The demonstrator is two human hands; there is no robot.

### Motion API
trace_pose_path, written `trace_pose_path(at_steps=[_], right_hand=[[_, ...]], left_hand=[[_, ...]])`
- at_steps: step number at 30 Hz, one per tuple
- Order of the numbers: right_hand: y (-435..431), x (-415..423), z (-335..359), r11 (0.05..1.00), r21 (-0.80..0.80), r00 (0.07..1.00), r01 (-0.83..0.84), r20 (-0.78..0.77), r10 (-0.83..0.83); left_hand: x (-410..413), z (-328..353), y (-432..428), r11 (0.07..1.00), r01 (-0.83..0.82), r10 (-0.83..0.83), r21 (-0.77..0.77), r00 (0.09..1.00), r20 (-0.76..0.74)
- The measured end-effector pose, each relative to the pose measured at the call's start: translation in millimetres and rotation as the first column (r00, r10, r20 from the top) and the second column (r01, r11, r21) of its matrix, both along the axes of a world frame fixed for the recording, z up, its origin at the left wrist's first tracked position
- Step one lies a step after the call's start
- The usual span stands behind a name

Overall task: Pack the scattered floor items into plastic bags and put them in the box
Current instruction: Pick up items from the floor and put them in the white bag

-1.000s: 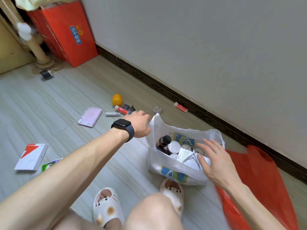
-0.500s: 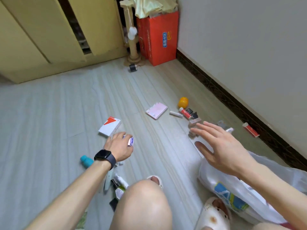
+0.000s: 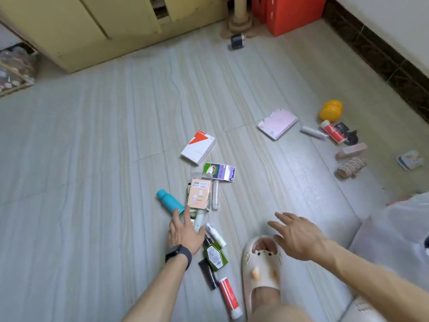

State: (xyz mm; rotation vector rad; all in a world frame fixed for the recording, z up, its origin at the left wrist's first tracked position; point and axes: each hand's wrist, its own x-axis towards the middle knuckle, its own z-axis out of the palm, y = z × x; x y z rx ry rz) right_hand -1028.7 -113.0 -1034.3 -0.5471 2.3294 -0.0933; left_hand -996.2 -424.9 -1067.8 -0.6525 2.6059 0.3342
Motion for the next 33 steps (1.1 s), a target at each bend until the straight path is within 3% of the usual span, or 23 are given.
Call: trace_pose_path(at_steps=[7, 14, 18, 21, 23, 24, 26, 27, 28, 31, 33], right_hand=[[-9.0, 0.9, -78.5, 0.934, 0.072, 0.924, 0.35, 0.133, -0.357], [-2.9, 6.3, -90.7, 0.919, 0.054, 0.902, 0.39, 0.18, -0.393], [4.2, 3.2, -83.8, 0.918, 0.023, 0.894, 0.396, 0.219, -0.391], [1.3, -4.9, -73.5, 0.898, 0.002, 0.868, 0.441, 0.255, -0.427], [-4.3, -17.4, -59.9, 0.758, -0.103, 0.733, 0.644, 0.366, -0.574], [-7.2, -23.1, -52.4, 0.597, -0.175, 0.598, 0.783, 0.476, -0.645], [-11.8, -31.9, -41.0, 0.175, -0.256, 0.307, 0.951, 0.702, -0.642], [-13.8, -33.4, -38.7, 0.056, -0.286, 0.259, 0.956, 0.743, -0.617], [-15.7, -33.7, -39.3, 0.025, -0.33, 0.271, 0.944, 0.726, -0.633], [-15.5, -30.8, -54.5, 0.089, -0.399, 0.319, 0.913, 0.559, -0.765], [-4.6, -25.5, -67.4, 0.033, -0.385, 0.252, 0.922, 0.535, -0.807]], left_hand=[[-64.2, -35.5, -7.2, 0.999, 0.04, -0.04, 0.019, 0.999, -0.036], [-98.9, -53.4, 13.5, 0.991, -0.133, 0.132, -0.003, 0.989, -0.07], [-96.6, -42.9, 26.9, 0.942, -0.248, 0.28, 0.225, 0.952, -0.126], [-80.5, -27.4, 44.1, 0.929, -0.183, 0.266, 0.323, 0.935, -0.235], [-65.8, -18.2, 60.8, 0.943, -0.001, 0.105, 0.334, 0.95, -0.293], [-59.0, -15.8, 70.3, 0.934, 0.092, 0.016, 0.344, 0.954, -0.299], [-50.0, -15.2, 89.2, 0.894, 0.269, -0.162, 0.357, 0.94, -0.302], [-47.0, -16.9, 97.7, 0.866, 0.355, -0.247, 0.352, 0.916, -0.317], [-45.7, -19.3, 105.0, 0.836, 0.429, -0.317, 0.342, 0.886, -0.338], [-50.8, -29.0, 114.6, 0.778, 0.552, -0.467, 0.301, 0.828, -0.311], [-59.8, -38.0, 108.4, 0.788, 0.568, -0.509, 0.238, 0.818, -0.268]])
